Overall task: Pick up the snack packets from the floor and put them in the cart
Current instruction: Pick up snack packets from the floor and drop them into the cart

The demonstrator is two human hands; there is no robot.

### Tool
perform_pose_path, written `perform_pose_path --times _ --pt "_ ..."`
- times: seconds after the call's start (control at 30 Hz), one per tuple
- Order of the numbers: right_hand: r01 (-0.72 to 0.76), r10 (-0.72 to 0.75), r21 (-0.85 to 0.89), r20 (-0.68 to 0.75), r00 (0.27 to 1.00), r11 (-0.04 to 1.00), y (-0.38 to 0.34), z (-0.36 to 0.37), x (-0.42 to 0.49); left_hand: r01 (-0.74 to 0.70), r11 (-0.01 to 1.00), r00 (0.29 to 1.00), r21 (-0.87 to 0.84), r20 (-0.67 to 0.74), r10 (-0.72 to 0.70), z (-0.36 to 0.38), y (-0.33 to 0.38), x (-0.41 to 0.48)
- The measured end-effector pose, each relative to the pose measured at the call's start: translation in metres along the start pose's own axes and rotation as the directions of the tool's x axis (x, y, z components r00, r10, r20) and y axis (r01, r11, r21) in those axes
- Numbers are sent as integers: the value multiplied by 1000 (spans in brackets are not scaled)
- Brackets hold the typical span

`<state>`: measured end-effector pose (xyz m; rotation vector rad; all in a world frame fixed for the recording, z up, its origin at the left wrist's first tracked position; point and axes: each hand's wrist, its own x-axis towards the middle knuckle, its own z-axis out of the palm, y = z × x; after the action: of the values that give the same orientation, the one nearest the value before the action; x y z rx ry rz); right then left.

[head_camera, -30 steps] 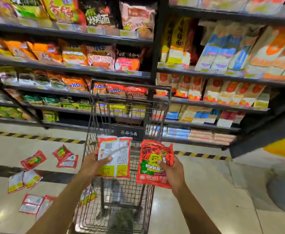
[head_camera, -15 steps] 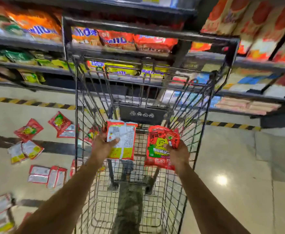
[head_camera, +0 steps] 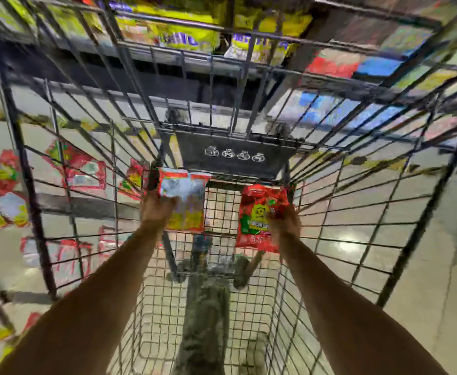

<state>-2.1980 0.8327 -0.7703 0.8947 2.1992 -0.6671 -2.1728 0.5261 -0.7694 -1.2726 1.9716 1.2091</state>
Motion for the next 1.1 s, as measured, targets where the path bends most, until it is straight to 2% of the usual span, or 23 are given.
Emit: perform_pose_path --times 0.03,0.1,0.17,0.2,0.27,0.33,0.4,0.47,0.5,0.57,0.67,0.83,0.97,1.1 --pt "-23 23 7 20 1000 1000 -9 -5 -5 -46 997 999 62 2 46 3 -2 3" --pt "-72 72 20 13 997 997 -8 -4 -2 -39 979 999 199 12 37 6 -9 10" --pt "-47 47 4 -49 998 999 -13 -4 -12 40 980 999 193 5 -41 4 -16 15" --pt "-66 67 15 -83 994 998 -9 0 -11 34 984 999 174 -1 -35 3 -22 18" --pt "-10 5 -35 -139 990 999 -14 3 -26 -74 955 997 289 7 75 -2 -28 12" --pt "66 -78 -69 -182 980 995 -19 1 -46 -219 921 976 323 62 211 -1 -23 -10" --pt "92 -120 -126 -239 963 988 -30 -11 -69 -285 820 951 496 37 308 -11 1 -52" --pt "192 -249 -233 -248 936 953 -39 -33 -96 -330 717 908 615 0 418 -25 23 -89" --pt "264 -336 -305 -215 917 915 -41 -46 -109 -385 645 878 660 47 476 -35 31 -106" --pt "374 -466 -424 -137 874 825 -45 -71 -137 -415 506 856 756 134 500 -52 46 -140" --pt "504 -612 -542 -24 790 672 -47 -109 -182 -425 392 821 816 165 547 -77 65 -193" --pt "647 -775 -591 59 630 482 -36 -166 -274 -411 368 768 834 100 633 -118 73 -311" --pt "642 -850 -683 57 523 349 -11 -202 -350 -391 441 757 808 10 653 -139 49 -407" --pt "695 -917 -693 126 378 191 29 -221 -426 -330 481 687 813 -143 713 -156 -3 -501"
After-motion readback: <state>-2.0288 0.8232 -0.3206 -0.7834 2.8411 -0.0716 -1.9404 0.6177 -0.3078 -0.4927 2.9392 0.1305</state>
